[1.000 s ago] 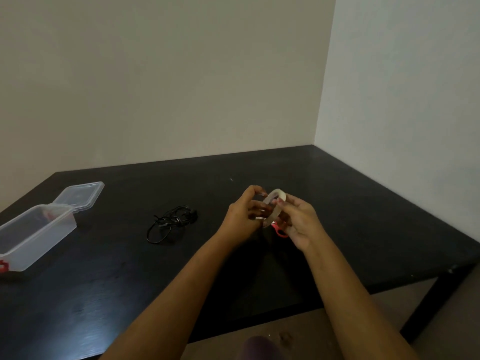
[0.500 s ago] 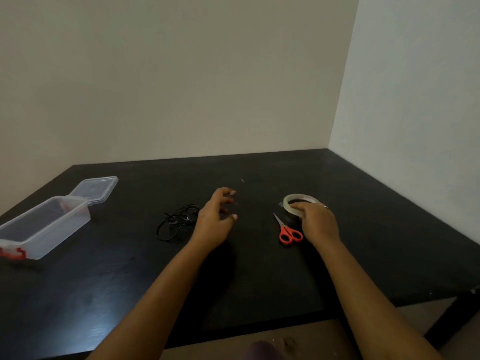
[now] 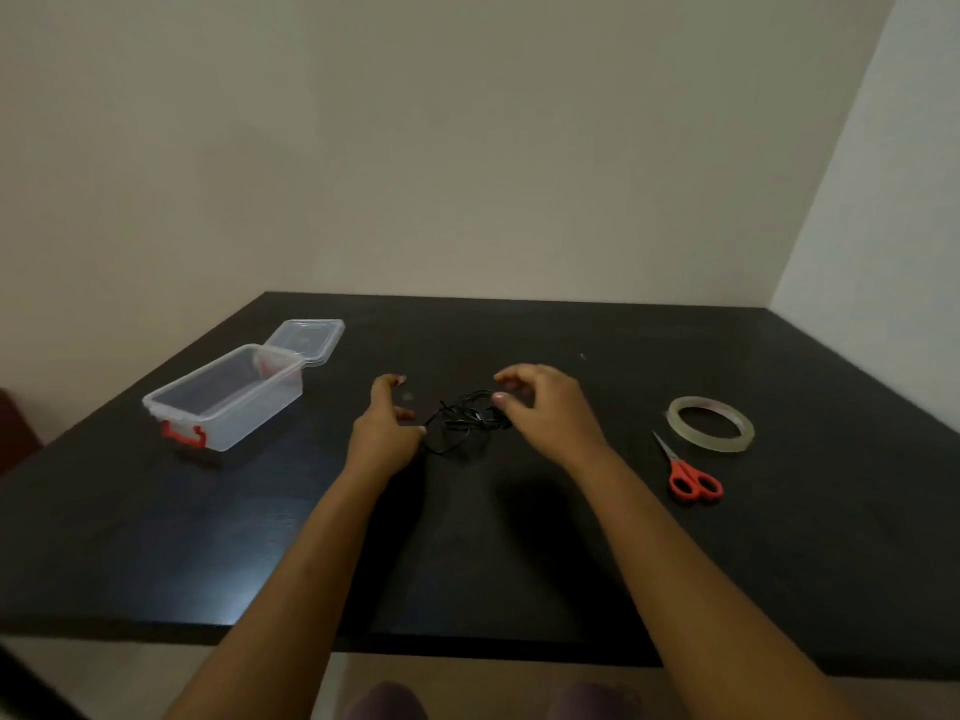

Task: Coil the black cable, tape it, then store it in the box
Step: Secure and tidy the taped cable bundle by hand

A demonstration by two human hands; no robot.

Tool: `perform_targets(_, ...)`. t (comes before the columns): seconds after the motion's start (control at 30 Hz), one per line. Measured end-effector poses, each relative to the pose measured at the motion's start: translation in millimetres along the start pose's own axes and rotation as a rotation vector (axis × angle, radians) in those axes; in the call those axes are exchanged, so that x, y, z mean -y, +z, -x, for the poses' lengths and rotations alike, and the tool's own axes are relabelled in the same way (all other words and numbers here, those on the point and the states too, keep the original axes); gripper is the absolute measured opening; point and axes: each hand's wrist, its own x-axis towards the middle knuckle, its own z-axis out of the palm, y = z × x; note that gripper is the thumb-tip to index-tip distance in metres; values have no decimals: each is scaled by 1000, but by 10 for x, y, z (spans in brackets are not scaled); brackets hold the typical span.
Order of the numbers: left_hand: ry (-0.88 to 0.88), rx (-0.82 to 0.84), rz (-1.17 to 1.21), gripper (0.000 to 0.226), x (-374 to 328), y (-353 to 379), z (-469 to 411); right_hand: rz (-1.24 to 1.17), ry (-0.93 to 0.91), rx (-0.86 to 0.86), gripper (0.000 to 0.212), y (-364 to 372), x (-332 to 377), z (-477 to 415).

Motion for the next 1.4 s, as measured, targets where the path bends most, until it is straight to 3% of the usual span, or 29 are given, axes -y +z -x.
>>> perform_targets(0.1,1,32,-56,72,-6,33,-52,122,50,117,57,279,161,-69)
perform_targets(0.17,3,77,-114,78,-26,51,-81,200,96,171,64,382,166,-91)
perform_targets(0.33,31,91,-193,80,-93,101,-173,303,124,110,36,463,95,-102)
perform_targets(0.5,25,85,-162,77,-153,185,-295,166,185,77,15,443,-37,-248)
perform_targets(0.7,-8,84,-11,72,-126,261,-434,59,256,123,20,471,-129,-420)
perform_targets(0.93,-40,200,7,79,-287,476,-571,4,293,40,18,431,-280,-502)
perform_targets(1.13,28,28,-210,72,-296,660,-611,131,242,-14,16,466,-362,-562)
perform_targets(1.3,141,-50,-409,64,-344,842,-653,109,220,33,38,445,-437,-608)
perform_targets(1.4,204,-40,-455,57,-352,975,-680,64,195,101,41,442,-495,-629)
